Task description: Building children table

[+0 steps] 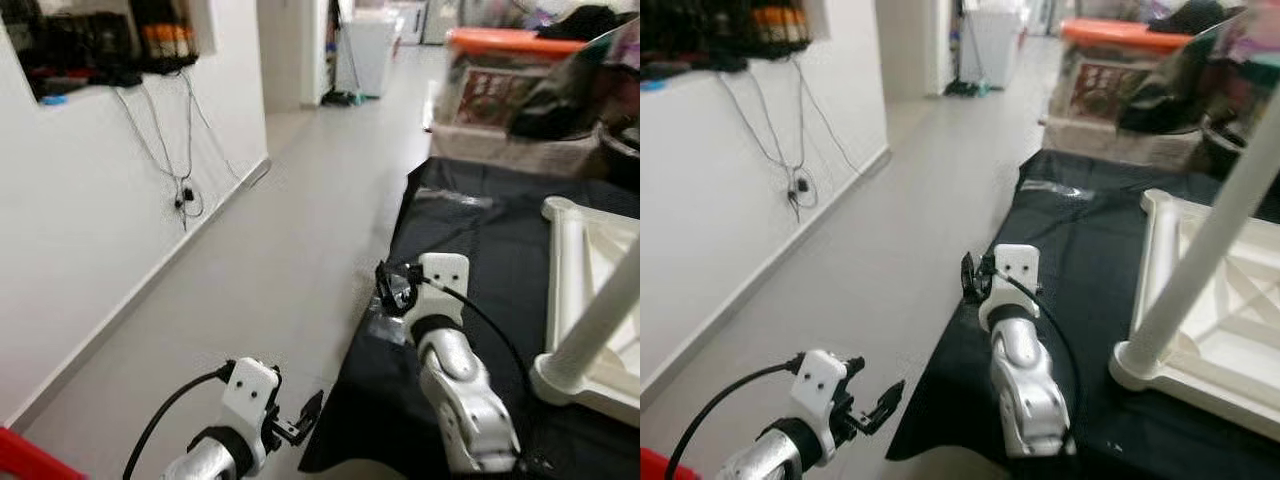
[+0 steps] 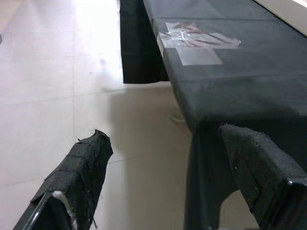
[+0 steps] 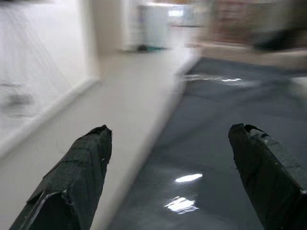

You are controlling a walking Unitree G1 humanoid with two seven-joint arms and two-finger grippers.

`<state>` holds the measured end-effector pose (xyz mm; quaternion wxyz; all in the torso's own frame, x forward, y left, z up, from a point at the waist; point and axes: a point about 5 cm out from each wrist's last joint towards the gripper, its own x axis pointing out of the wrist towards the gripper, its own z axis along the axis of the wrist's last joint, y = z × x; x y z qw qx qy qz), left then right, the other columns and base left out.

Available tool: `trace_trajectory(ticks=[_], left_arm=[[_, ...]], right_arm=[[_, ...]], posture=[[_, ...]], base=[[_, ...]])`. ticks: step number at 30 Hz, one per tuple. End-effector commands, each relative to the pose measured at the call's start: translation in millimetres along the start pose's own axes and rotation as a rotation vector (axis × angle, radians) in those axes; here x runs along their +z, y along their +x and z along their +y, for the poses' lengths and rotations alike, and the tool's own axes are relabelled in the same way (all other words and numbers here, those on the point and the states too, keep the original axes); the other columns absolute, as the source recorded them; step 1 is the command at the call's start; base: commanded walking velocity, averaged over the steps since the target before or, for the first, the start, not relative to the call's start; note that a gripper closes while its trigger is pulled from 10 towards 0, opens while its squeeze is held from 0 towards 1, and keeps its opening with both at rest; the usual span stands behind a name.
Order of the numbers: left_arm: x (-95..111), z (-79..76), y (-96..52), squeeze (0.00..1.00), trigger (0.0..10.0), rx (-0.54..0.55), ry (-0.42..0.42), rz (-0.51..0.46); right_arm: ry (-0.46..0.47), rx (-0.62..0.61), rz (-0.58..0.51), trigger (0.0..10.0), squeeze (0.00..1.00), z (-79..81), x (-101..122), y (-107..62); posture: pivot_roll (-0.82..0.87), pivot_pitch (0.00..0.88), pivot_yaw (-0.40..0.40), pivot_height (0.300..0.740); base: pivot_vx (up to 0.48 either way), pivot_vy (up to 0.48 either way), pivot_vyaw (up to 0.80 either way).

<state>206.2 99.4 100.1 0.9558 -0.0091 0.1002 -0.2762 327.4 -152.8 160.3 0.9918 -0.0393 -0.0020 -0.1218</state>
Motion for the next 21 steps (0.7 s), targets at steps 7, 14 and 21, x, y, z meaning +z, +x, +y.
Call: trace_trajectory(ticks=[7, 14, 21], left_arm=[[-0.8, -3.0, -0.6, 0.00, 10.0, -0.001, 0.004, 0.001], [-1.1, -2.2, 0.2, 0.00, 10.0, -0.006, 0.000, 0.003], [-1.8, -0.2, 0.5, 0.00, 10.0, -0.014, 0.000, 0.008]], right_arm=[[-0.058, -0.344, 0.019, 10.0, 0.00, -66.0, -3.8, 16.7], [-0.147, -0.580, 0.079, 10.0, 0.00, -138.0, -14.1, -7.3], [-0.248, -0.747, 0.163, 10.0, 0.00, -184.4, -24.9, -46.6]], posture=[[0.11, 0.016, -0.055, 0.740], [0.09, 0.020, -0.043, 0.740], [0.07, 0.022, -0.020, 0.740]], base=[[0.000, 0.000, 0.00], [0.000, 0.000, 0.00], [0.000, 0.000, 0.00]])
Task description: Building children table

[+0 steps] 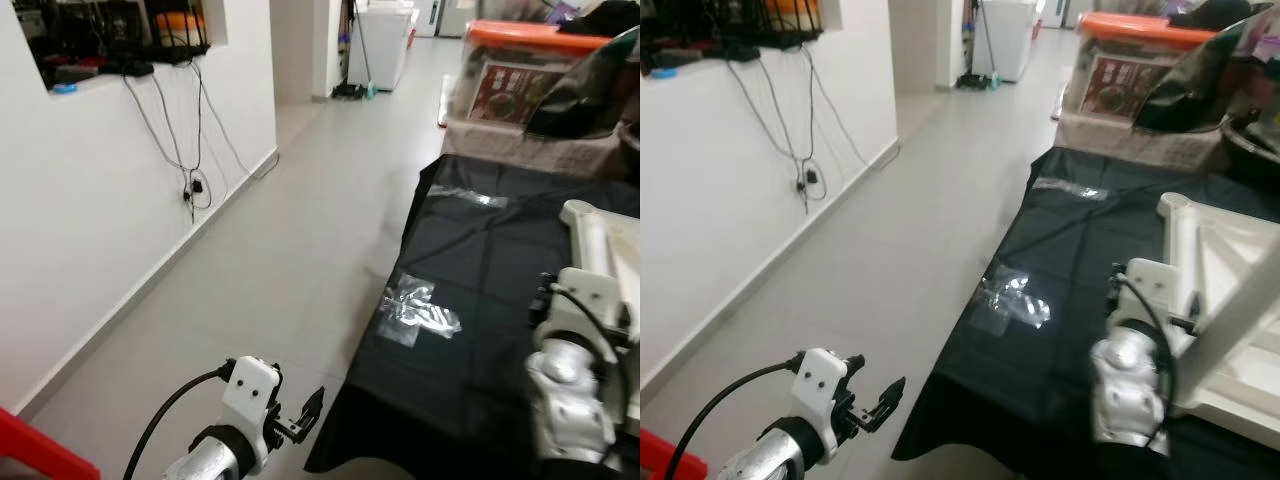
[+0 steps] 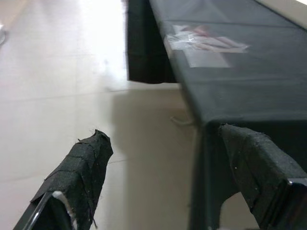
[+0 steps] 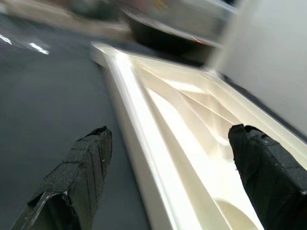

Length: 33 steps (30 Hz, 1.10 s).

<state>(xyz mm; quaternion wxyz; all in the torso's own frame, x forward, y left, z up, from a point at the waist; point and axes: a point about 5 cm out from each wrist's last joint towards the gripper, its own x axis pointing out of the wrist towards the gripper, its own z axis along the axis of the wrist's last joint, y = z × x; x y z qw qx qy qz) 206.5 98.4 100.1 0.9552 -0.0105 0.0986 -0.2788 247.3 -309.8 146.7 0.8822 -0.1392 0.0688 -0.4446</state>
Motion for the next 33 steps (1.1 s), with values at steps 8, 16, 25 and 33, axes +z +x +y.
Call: trace_trajectory(ticks=[8, 16, 25, 33], left_arm=[[-1.6, 2.7, -1.0, 0.00, 10.0, 0.006, 0.033, 0.009], [-0.7, 3.6, -2.3, 0.00, 10.0, 0.033, 0.041, -0.002], [0.2, 7.5, -1.2, 0.00, 10.0, 0.089, 0.055, 0.000], [0.1, 8.1, -0.3, 0.00, 10.0, 0.114, 0.048, -0.005]], right_arm=[[0.252, 0.498, -0.125, 10.0, 0.00, 79.8, 26.4, -55.2], [0.324, 0.841, -0.163, 10.0, 0.00, 110.7, 40.7, -104.4], [0.311, 0.867, -0.178, 10.0, 0.00, 114.4, 38.0, -106.1], [0.319, 0.898, -0.218, 10.0, 0.00, 120.6, 46.4, -103.2]], posture=[[0.09, 0.017, -0.031, 0.740], [0.10, 0.015, -0.039, 0.740], [0.09, 0.010, -0.042, 0.740], [0.10, 0.001, -0.049, 0.740]], base=[[0.000, 0.000, 0.00], [0.000, 0.000, -0.50], [0.000, -0.097, -0.80], [0.030, -0.390, -0.80]])
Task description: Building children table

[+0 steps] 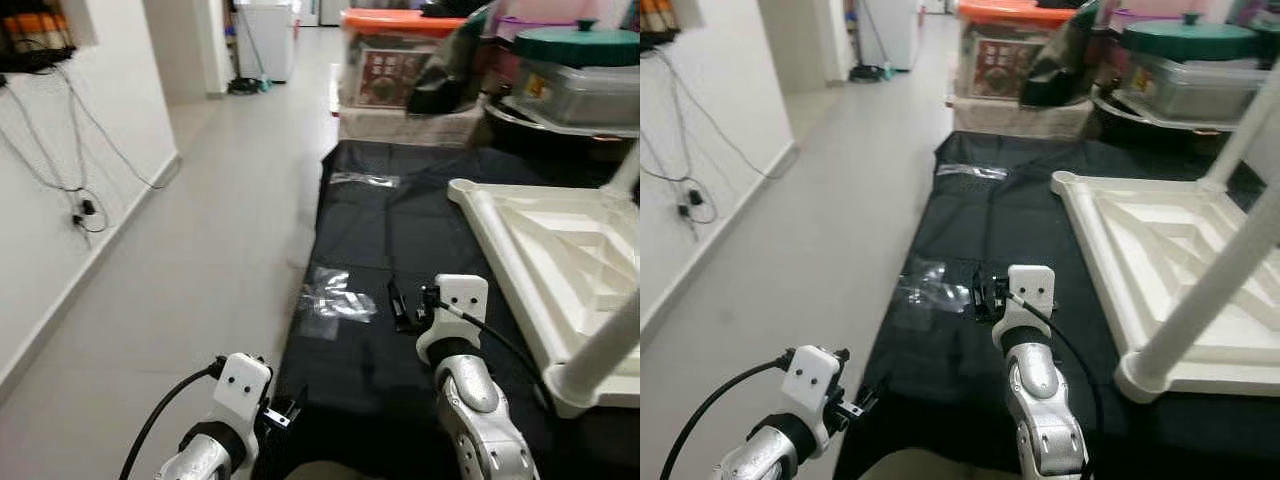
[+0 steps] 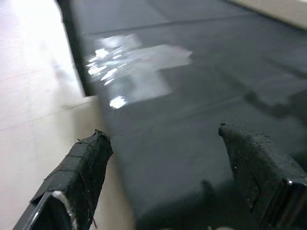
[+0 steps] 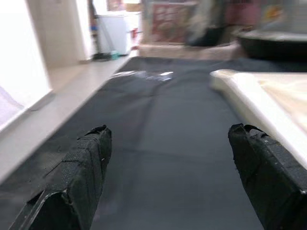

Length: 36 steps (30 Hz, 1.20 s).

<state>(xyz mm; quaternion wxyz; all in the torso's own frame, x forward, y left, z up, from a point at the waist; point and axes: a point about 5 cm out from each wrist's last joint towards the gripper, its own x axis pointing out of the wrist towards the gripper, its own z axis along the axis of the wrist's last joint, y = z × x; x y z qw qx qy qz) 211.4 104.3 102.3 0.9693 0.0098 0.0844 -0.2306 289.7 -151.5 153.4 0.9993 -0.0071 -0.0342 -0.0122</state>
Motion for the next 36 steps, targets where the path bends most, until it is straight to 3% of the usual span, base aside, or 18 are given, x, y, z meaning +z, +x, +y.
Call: trace_trajectory(ticks=[1, 7, 15, 20, 21, 22, 23, 25, 27, 28, 29, 31, 36], left_arm=[[-3.2, 0.5, -0.7, 0.00, 10.0, 0.010, 0.012, 0.019], [-2.4, 2.8, -1.8, 0.00, 10.0, 0.039, -0.025, 0.002], [-2.4, 1.3, -2.7, 0.00, 10.0, 0.027, -0.028, 0.003], [-2.7, -0.3, -3.8, 0.00, 10.0, 0.023, -0.035, 0.007], [-2.7, -0.3, -4.0, 0.00, 10.0, 0.023, -0.037, 0.008], [-2.7, -0.6, -4.1, 0.00, 10.0, 0.024, -0.039, 0.008], [-2.7, -0.6, -4.1, 0.00, 10.0, 0.024, -0.039, 0.008], [-3.0, -0.7, -4.2, 0.00, 10.0, 0.024, -0.045, 0.009], [-3.0, -0.7, -4.2, 0.00, 10.0, 0.024, -0.045, 0.009], [-3.1, -1.2, -4.1, 0.00, 10.0, 0.021, -0.048, 0.010], [-3.1, -1.2, -4.1, 0.00, 10.0, 0.021, -0.048, 0.010], [-2.7, -2.3, -4.4, 0.00, 10.0, 0.014, -0.058, 0.011], [-2.5, -2.4, -4.7, 0.00, 10.0, 0.014, -0.065, 0.010]], right_arm=[[0.010, 0.013, -0.015, 10.0, 0.00, 2.9, 1.3, 1.7], [0.040, 0.028, -0.028, 10.0, 0.00, 8.8, 3.8, 5.8], [0.059, 0.066, 0.062, 10.0, 0.00, 17.5, -3.2, 14.5], [0.004, 0.005, 0.062, 10.0, 0.00, 12.4, 1.3, 25.4], [-0.031, -0.039, 0.072, 10.0, 0.00, 6.7, 0.7, 27.0], [-0.093, -0.149, 0.110, 10.0, 0.00, -10.4, -3.0, 28.4], [-0.093, -0.149, 0.110, 10.0, 0.00, -10.4, -3.0, 28.4], [-0.147, -0.373, 0.187, 10.0, 0.00, -46.8, -9.0, 27.4], [-0.147, -0.373, 0.187, 10.0, 0.00, -46.8, -9.0, 27.4], [-0.190, -0.491, 0.211, 10.0, 0.00, -66.5, -8.6, 23.8], [-0.190, -0.491, 0.211, 10.0, 0.00, -66.5, -8.6, 23.8], [-0.228, -0.691, 0.233, 10.0, 0.00, -103.8, -3.6, 12.6], [-0.197, -0.689, 0.222, 10.0, 0.00, -113.8, -2.0, 15.0]], posture=[[0.10, 0.001, -0.052, 0.740], [0.10, 0.000, -0.054, 0.740], [0.10, 0.000, -0.059, 0.740], [0.11, 0.002, -0.067, 0.740], [0.11, 0.003, -0.067, 0.740], [0.11, 0.007, -0.069, 0.740], [0.11, 0.007, -0.069, 0.740], [0.11, 0.011, -0.067, 0.740], [0.11, 0.011, -0.067, 0.740], [0.11, 0.014, -0.064, 0.740], [0.11, 0.014, -0.064, 0.740], [0.10, 0.024, -0.061, 0.740], [0.11, 0.028, -0.063, 0.740]], base=[[0.281, -0.368, -0.79], [0.042, 0.000, -0.79], [0.000, 0.000, 0.00], [0.000, 0.000, 0.00], [0.000, 0.000, 0.00], [0.000, 0.000, 0.00], [0.000, 0.000, 0.00], [0.000, 0.000, 0.00], [0.000, 0.000, 0.00], [0.000, 0.000, 0.00], [0.000, 0.000, 0.00], [0.000, 0.000, 0.00], [0.000, 0.000, 0.00]])
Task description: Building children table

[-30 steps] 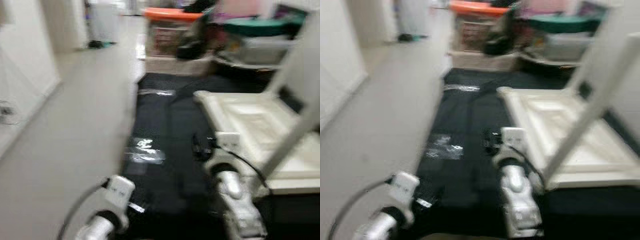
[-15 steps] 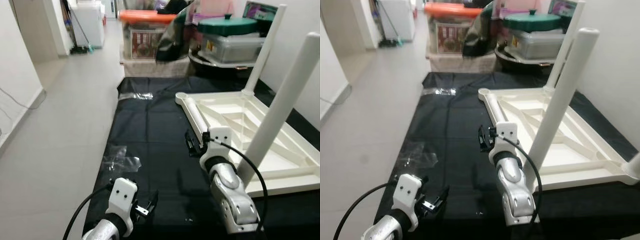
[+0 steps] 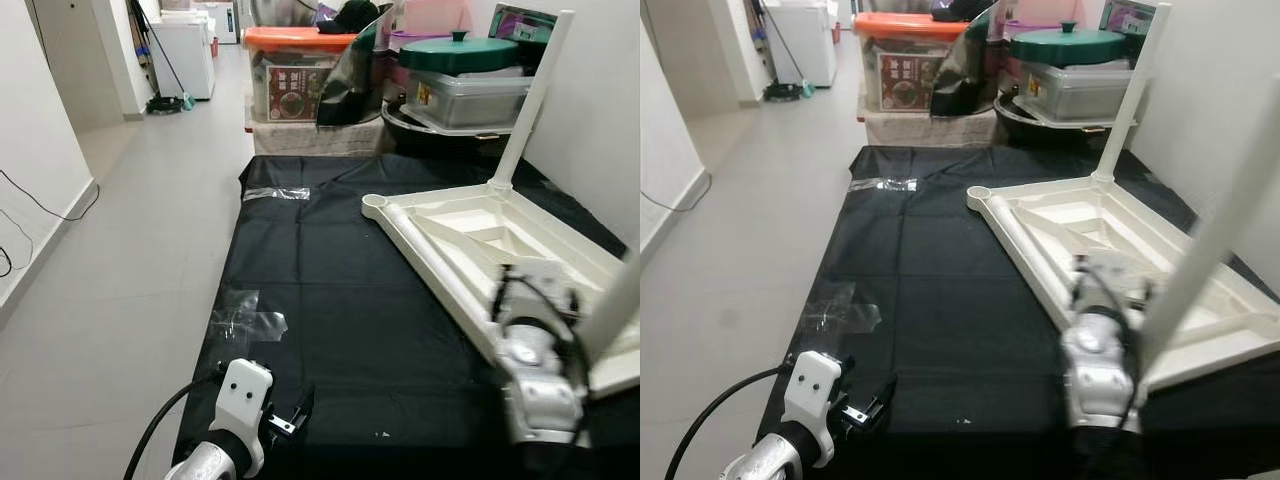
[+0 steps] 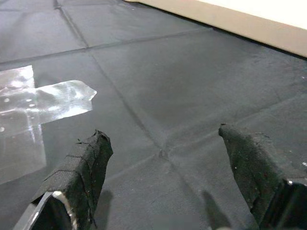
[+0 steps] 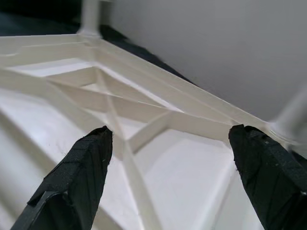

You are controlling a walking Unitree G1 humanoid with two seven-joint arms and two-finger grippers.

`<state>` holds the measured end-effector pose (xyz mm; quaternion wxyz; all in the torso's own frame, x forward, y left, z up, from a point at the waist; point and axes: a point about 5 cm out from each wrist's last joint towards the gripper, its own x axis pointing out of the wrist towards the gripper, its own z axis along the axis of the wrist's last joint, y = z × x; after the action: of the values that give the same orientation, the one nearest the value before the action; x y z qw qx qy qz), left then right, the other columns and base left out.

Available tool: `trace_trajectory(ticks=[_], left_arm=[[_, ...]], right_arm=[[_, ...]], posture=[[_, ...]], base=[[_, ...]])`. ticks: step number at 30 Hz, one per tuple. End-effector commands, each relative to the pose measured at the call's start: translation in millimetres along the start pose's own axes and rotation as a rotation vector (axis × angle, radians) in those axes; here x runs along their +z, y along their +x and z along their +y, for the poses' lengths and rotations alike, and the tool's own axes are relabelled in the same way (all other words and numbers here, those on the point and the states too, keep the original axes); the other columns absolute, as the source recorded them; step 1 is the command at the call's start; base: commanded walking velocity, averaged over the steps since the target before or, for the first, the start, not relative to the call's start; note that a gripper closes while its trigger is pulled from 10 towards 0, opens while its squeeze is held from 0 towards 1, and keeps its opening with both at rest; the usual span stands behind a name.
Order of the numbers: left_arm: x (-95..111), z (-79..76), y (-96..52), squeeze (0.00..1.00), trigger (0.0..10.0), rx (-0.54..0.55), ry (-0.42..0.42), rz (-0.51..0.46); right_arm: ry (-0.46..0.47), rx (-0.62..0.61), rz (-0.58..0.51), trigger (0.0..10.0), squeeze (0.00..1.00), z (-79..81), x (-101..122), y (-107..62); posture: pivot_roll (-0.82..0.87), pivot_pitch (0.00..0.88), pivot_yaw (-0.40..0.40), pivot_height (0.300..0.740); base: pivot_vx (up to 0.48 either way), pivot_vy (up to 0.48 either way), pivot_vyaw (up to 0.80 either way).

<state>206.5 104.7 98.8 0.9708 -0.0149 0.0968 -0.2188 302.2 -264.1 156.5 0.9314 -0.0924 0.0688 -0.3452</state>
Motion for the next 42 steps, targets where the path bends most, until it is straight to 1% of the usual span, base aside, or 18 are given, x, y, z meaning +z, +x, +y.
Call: trace_trajectory(ticks=[1, 4, 7, 8, 11, 13, 15, 17, 19, 21, 23, 26, 27, 30, 31, 35, 38, 42], left_arm=[[1.9, -0.8, -0.9, 0.00, 10.0, -0.006, -0.012, -0.002], [2.1, -1.0, -1.0, 0.00, 10.0, -0.006, -0.014, -0.003], [3.1, -1.9, -1.5, 0.00, 10.0, -0.009, -0.017, -0.003], [3.1, -1.9, -1.5, 0.00, 10.0, -0.009, -0.017, -0.003], [5.1, -4.4, -3.6, 0.00, 10.0, -0.011, -0.015, -0.008], [6.0, -5.4, -4.5, 0.00, 10.0, -0.011, -0.014, -0.010], [7.0, -6.8, -5.8, 0.00, 10.0, -0.011, -0.013, -0.012], [8.9, -9.6, -8.5, 0.00, 10.0, -0.016, -0.008, -0.015], [8.9, -9.6, -8.5, 0.00, 10.0, -0.016, -0.008, -0.015], [9.5, -10.7, -9.5, 0.00, 10.0, -0.019, -0.005, -0.015], [11.5, -13.8, -12.7, 0.00, 10.0, -0.026, -0.009, -0.017], [12.2, -14.9, -14.0, 0.00, 10.0, -0.028, -0.012, -0.016], [13.0, -16.5, -16.2, 0.00, 10.0, -0.032, -0.018, -0.013], [13.2, -16.8, -16.8, 0.00, 10.0, -0.032, -0.020, -0.012], [13.5, -17.7, -18.1, 0.00, 10.0, -0.032, -0.022, -0.011], [13.4, -18.2, -18.5, 0.00, 10.0, -0.032, -0.026, -0.009], [13.5, -18.6, -18.6, 0.00, 10.0, -0.033, -0.027, -0.008], [13.7, -19.6, -18.9, 0.00, 10.0, -0.033, -0.029, -0.005]], right_arm=[[0.052, 0.051, 0.028, 10.0, 0.00, 5.9, -1.7, 3.6], [0.089, 0.096, 0.037, 10.0, 0.00, 11.0, -0.7, 4.9], [0.129, 0.428, 0.024, 10.0, 0.00, 56.3, 18.4, 1.5], [0.129, 0.428, 0.024, 10.0, 0.00, 56.3, 18.4, 1.5], [0.082, 0.565, -0.002, 10.0, 0.00, 77.9, 33.4, 6.8], [0.056, 0.592, 0.000, 10.0, 0.00, 81.8, 36.4, 10.9], [0.044, 0.601, 0.010, 10.0, 0.00, 82.7, 38.3, 15.8], [-0.009, 0.606, 0.060, 10.0, 0.00, 81.7, 38.4, 28.2], [-0.009, 0.606, 0.060, 10.0, 0.00, 81.7, 38.4, 28.2], [-0.033, 0.604, 0.085, 10.0, 0.00, 80.4, 38.0, 33.5], [-0.092, 0.633, 0.142, 10.0, 0.00, 75.6, 37.2, 44.0], [-0.112, 0.653, 0.164, 10.0, 0.00, 73.7, 36.6, 46.9], [-0.163, 0.695, 0.236, 10.0, 0.00, 67.3, 31.2, 51.8], [-0.177, 0.707, 0.258, 10.0, 0.00, 65.1, 29.2, 52.9], [-0.191, 0.760, 0.301, 10.0, 0.00, 63.7, 25.3, 52.6], [-0.209, 0.830, 0.334, 10.0, 0.00, 63.6, 20.4, 50.7], [-0.234, 0.853, 0.336, 10.0, 0.00, 62.5, 18.0, 50.7], [-0.224, 0.872, 0.339, 10.0, 0.00, 61.5, 19.6, 51.8]], posture=[[0.10, 0.032, -0.062, 0.740], [0.10, 0.033, -0.062, 0.740], [0.11, 0.042, -0.067, 0.740], [0.11, 0.042, -0.067, 0.740], [0.11, 0.065, -0.078, 0.740], [0.11, 0.065, -0.078, 0.740], [0.11, 0.077, -0.084, 0.740], [0.11, 0.098, -0.085, 0.740], [0.11, 0.098, -0.085, 0.740], [0.11, 0.098, -0.085, 0.740], [0.11, 0.126, -0.087, 0.740], [0.11, 0.128, -0.088, 0.740], [0.11, 0.138, -0.088, 0.740], [0.11, 0.138, -0.088, 0.740], [0.11, 0.143, -0.094, 0.740], [0.11, 0.142, -0.096, 0.740], [0.11, 0.141, -0.100, 0.740], [0.11, 0.132, -0.101, 0.740]], base=[[0.000, 0.000, 0.00], [0.000, 0.000, 0.00], [0.000, 0.000, 0.00], [0.000, 0.000, 0.00], [0.000, 0.000, 0.00], [0.000, 0.000, 0.00], [0.000, 0.000, 0.00], [0.000, 0.000, 0.00], [0.000, 0.000, 0.00], [0.000, 0.000, 0.00], [0.000, 0.000, 0.00], [0.000, 0.000, 0.00], [0.000, 0.000, 0.00], [0.000, 0.000, 0.00], [0.000, 0.000, 0.00], [0.000, 0.000, 0.00], [0.000, 0.000, 0.00], [0.000, 0.000, 0.00]])
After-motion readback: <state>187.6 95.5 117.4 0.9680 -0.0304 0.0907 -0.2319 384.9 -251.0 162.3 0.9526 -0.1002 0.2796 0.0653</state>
